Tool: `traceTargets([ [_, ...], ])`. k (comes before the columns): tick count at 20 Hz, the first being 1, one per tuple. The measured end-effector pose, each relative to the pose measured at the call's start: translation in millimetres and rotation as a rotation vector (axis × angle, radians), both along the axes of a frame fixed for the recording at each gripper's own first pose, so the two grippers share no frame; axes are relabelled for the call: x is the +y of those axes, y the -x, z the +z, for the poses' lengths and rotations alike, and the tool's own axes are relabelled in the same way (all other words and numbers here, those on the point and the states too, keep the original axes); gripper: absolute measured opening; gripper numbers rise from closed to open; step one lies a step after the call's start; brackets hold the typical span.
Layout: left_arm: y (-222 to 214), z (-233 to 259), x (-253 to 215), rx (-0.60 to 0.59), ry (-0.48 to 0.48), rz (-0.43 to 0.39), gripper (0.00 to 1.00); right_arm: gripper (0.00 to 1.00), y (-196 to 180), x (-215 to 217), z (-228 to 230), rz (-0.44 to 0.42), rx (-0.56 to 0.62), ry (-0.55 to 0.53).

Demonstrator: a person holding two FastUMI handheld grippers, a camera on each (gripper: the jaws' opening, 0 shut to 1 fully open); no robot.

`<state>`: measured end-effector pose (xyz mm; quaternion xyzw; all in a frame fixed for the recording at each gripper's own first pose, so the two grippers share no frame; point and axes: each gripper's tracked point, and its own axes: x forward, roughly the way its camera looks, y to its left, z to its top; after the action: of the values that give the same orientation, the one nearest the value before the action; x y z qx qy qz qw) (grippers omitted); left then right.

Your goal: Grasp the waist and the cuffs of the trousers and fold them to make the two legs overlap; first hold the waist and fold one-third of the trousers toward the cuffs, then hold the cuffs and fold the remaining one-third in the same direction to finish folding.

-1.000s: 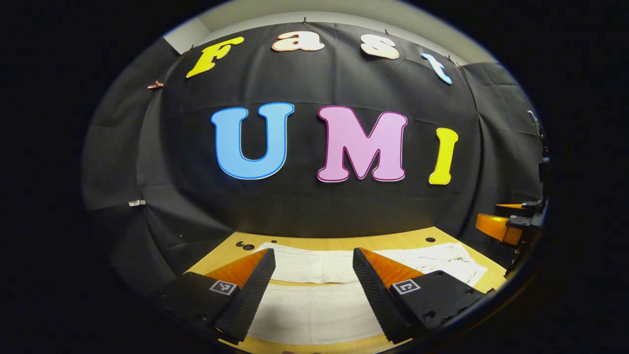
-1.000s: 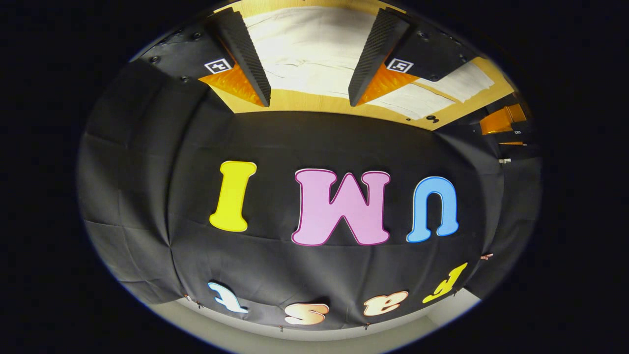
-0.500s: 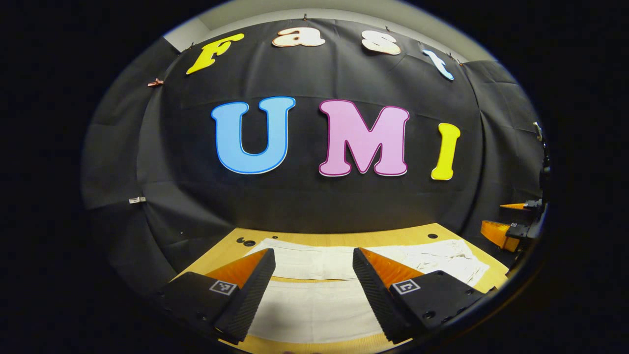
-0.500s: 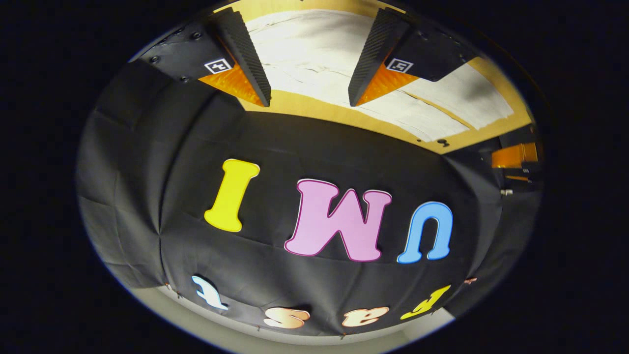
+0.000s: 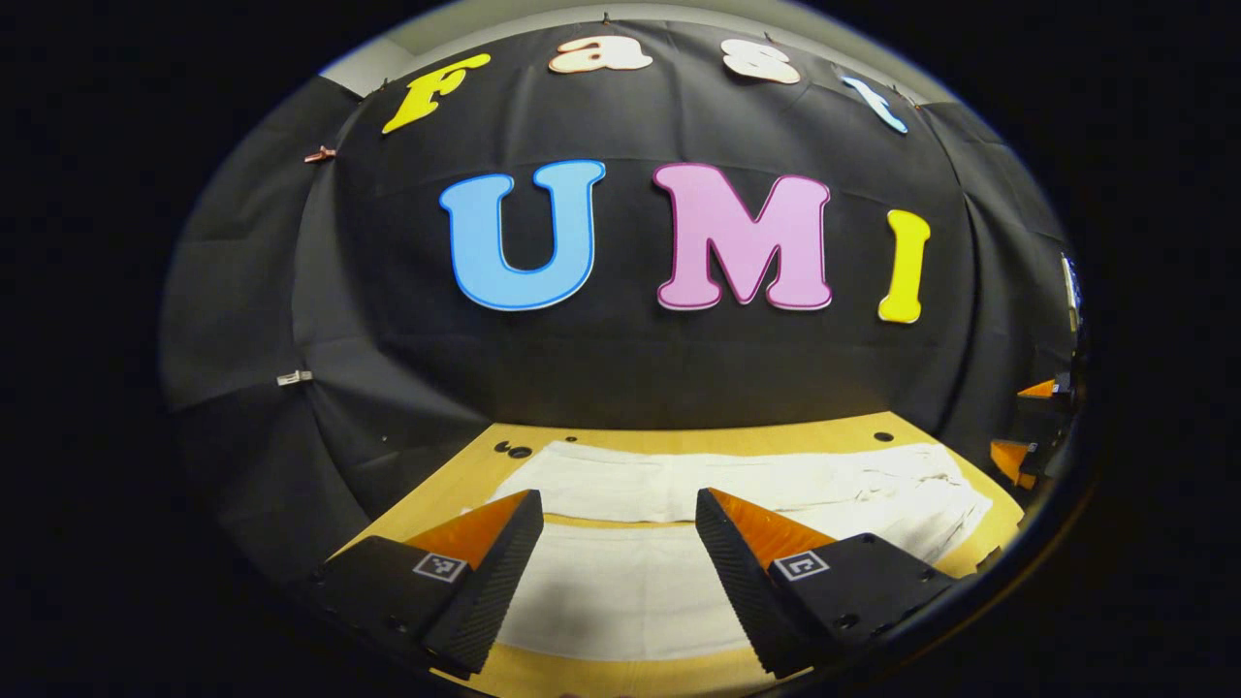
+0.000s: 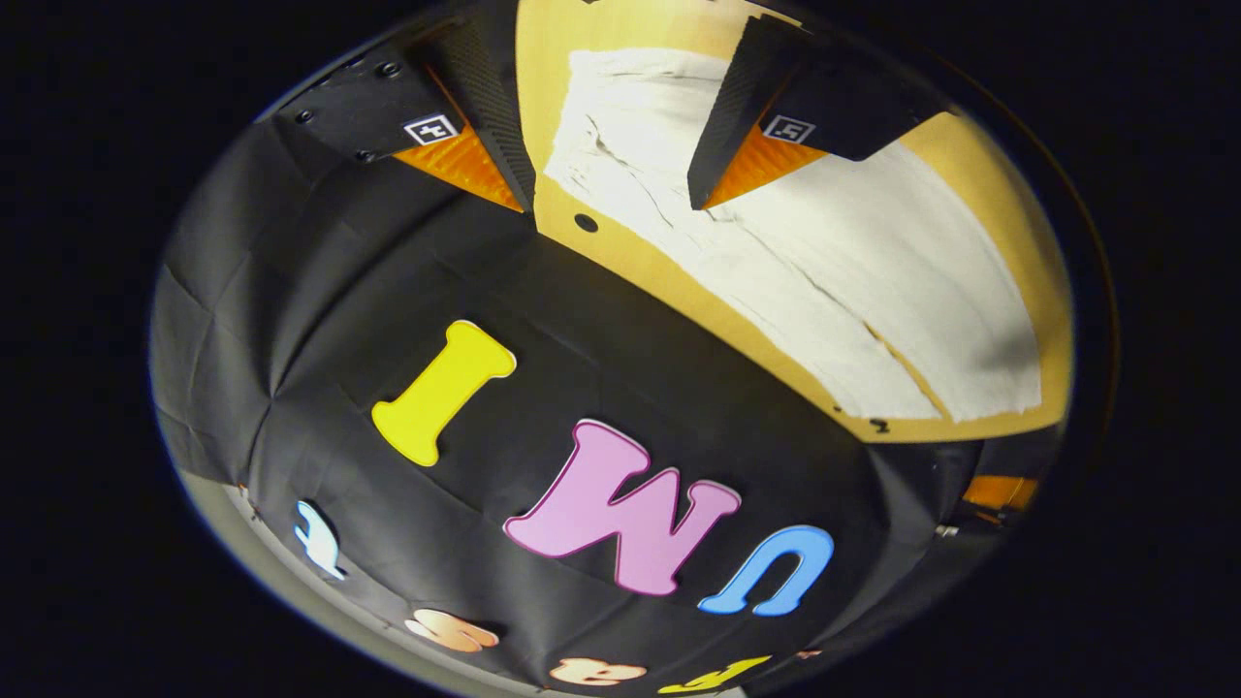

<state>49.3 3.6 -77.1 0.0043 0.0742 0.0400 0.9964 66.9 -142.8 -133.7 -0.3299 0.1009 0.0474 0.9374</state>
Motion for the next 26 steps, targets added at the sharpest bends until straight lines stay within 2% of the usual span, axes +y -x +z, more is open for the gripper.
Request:
traceTargets([
  [5, 10.0, -30.6, 11.4, 0.072, 0.004, 0.047, 0.99, 0.98, 2.3, -38.9, -43.8, 0.08, 0.107, 0.223],
  [8, 14.6, -40.8, 21.7, 0.096, -0.036, 0.066, 0.99, 0.97, 6.8, -58.0, -90.0, 0.147, 0.242, 0.342],
  [11, 18.8, -54.6, 34.0, 0.118, -0.126, 0.073, 0.98, 0.97, 12.0, -86.3, -120.9, 0.192, 0.352, 0.479],
  [14, 24.3, -71.9, 57.5, 0.169, -0.223, 0.108, 0.99, 0.97, 10.9, -111.1, -139.3, 0.195, 0.405, 0.515],
  [18, 29.6, -99.8, 85.0, 0.242, -0.337, 0.072, 0.99, 0.97, 10.7, -138.3, -160.6, 0.222, 0.493, 0.643],
  [21, 29.5, -120.3, 106.4, 0.312, -0.437, 0.065, 0.98, 0.97, 13.8, -150.0, -176.0, 0.221, 0.545, 0.678],
  [26, 29.8, -141.2, 119.1, 0.369, -0.371, 0.094, 0.98, 0.96, 8.4, -152.2, -181.7, 0.289, 0.519, 0.785],
])
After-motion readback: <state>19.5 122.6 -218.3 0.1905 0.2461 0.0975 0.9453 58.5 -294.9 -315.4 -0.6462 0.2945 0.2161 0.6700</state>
